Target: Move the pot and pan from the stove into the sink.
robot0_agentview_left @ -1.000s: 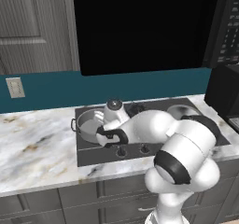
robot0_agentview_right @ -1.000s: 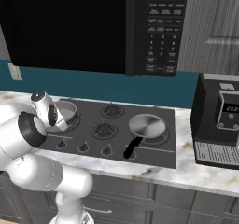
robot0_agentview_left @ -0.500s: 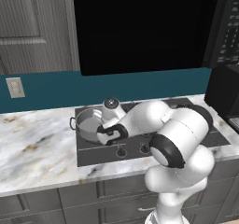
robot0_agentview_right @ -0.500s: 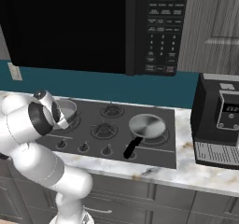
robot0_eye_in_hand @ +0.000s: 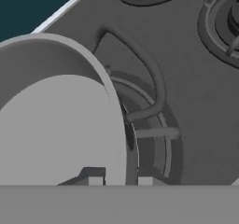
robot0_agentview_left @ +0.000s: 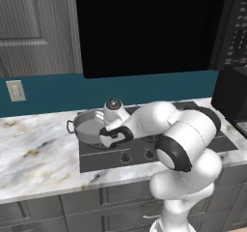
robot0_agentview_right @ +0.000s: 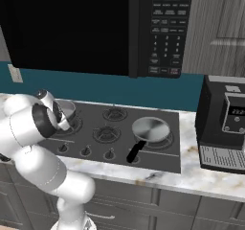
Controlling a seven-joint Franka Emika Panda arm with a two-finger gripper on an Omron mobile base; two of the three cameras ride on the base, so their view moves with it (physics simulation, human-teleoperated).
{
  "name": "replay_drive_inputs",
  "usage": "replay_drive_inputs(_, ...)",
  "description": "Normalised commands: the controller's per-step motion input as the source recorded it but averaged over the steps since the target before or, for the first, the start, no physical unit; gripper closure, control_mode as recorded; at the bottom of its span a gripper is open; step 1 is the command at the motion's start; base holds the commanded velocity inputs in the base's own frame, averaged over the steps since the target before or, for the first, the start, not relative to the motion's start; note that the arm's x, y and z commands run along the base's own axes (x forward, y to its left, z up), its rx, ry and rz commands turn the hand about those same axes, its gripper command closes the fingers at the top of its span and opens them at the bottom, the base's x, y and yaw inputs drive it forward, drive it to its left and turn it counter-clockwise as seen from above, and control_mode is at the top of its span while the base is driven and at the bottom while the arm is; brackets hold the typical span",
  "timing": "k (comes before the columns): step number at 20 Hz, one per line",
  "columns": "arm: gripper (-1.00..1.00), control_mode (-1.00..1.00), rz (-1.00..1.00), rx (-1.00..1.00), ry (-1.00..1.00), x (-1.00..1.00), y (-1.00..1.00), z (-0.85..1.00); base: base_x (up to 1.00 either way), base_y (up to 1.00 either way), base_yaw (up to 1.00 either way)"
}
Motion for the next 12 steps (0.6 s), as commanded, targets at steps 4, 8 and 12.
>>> replay_drive_inputs(4, 1.0, -1.0, -0.06, 0.1, 0.01, -0.11, -0.17, 0.68, 0.0, 0.0, 0.0)
replay_drive_inputs(8, 1.0, -1.0, -0.08, 0.08, 0.09, -0.16, -0.24, 0.95, 0.0, 0.0, 0.0)
replay_drive_inputs(12, 1.0, -1.0, -0.11, 0.08, 0.11, -0.25, -0.33, 1.0, 0.0, 0.0, 0.0)
